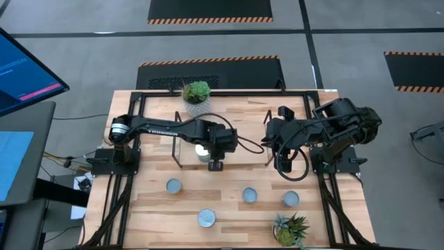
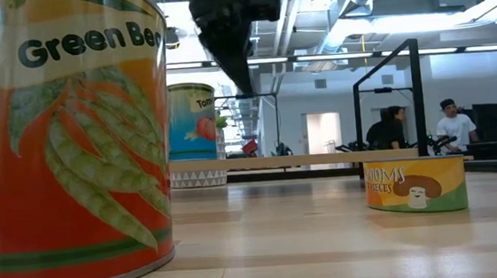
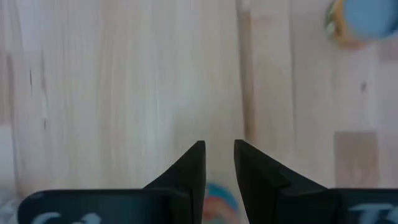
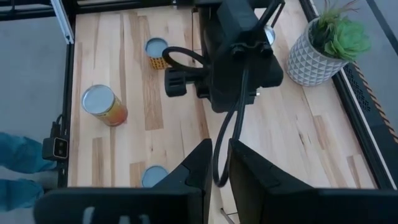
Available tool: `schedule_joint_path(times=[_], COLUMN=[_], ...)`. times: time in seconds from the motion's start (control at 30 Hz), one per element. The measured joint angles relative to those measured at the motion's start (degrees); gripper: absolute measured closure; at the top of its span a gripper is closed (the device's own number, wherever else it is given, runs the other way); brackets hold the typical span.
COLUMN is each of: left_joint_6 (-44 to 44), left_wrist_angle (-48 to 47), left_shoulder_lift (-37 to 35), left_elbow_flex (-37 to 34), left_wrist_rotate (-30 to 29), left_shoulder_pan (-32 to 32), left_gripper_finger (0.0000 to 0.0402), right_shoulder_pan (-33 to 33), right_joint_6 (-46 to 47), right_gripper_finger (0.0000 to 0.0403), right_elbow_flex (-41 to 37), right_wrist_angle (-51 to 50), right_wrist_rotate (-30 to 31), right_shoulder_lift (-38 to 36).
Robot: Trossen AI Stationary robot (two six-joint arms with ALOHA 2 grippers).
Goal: Pick and place cans onto a shelf
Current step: Put the canned tomatoes on the shelf
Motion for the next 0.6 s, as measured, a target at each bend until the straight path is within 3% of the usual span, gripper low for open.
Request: schedule_joint_path(times=[0.2, 0.6], left_joint_6=[0.31, -1.33], left_wrist_angle=[-7.60, -18.49], left_shoulder_lift=[0.01, 0.01], left_elbow_flex=[0.02, 0.02], left_wrist_rotate=[-4.56, -6.11], left_shoulder_pan=[0.09, 0.11], left_gripper_finger=[0.0329, 0.0329], right_shoulder_pan=[0.00, 0.00], right_joint_6=[0.02, 0.07], right_gripper_finger=[0.0328, 0.0328], right_elbow_flex=[0.00, 0.00], right_wrist_angle=[0.00, 0.00], right_wrist_rotate=[0.01, 0.00], right_shoulder_lift=[0.00, 0.00])
